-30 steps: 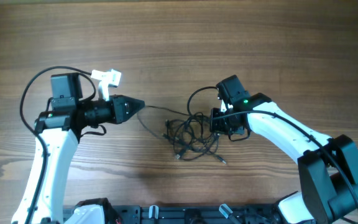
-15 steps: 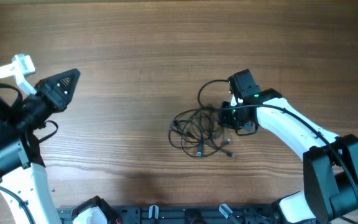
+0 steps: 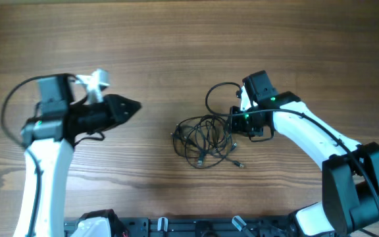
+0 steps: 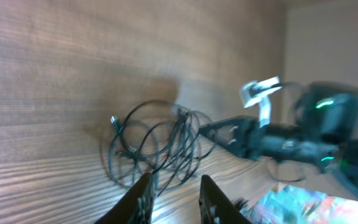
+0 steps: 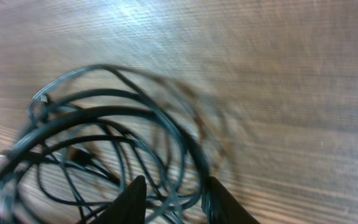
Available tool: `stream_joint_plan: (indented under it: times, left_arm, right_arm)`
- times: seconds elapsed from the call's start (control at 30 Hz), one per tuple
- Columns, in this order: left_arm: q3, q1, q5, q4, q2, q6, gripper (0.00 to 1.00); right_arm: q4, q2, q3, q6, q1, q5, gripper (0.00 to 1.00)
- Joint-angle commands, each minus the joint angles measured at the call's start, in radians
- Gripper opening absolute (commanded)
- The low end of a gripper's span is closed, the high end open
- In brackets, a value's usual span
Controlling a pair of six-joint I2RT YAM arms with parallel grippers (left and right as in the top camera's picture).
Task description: Untangle cables
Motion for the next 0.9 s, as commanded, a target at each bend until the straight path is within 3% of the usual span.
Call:
stream_joint_plan:
  times: [0.0, 0.17, 0.33, 0.87]
  left_arm:
    - [-0.001, -0.11, -0.064, 0.02, 0.104, 0.031, 0.35]
    - [-0.001, -0.261, -0.064, 0.098, 0.247, 0.031, 0.46]
    - [-0.001, -0.365, -0.064, 0.178, 0.338, 0.027, 0.51]
    - [-0.001, -0.507, -0.153, 0.283, 0.419, -0.008, 0.52]
  right_arm:
    - [-0.032, -0.033, 0.09, -0.031, -0.003, -0.014, 0.33]
    - [-0.055, -0.051, 0.104, -0.03, -0.003, -0.14, 0.35]
    - [-0.079, -0.051, 0.103, -0.019, 0.002, -0.271, 0.35]
    - [-0.006, -0.05, 0.1, 0.118, 0.043, -0.2, 0.37]
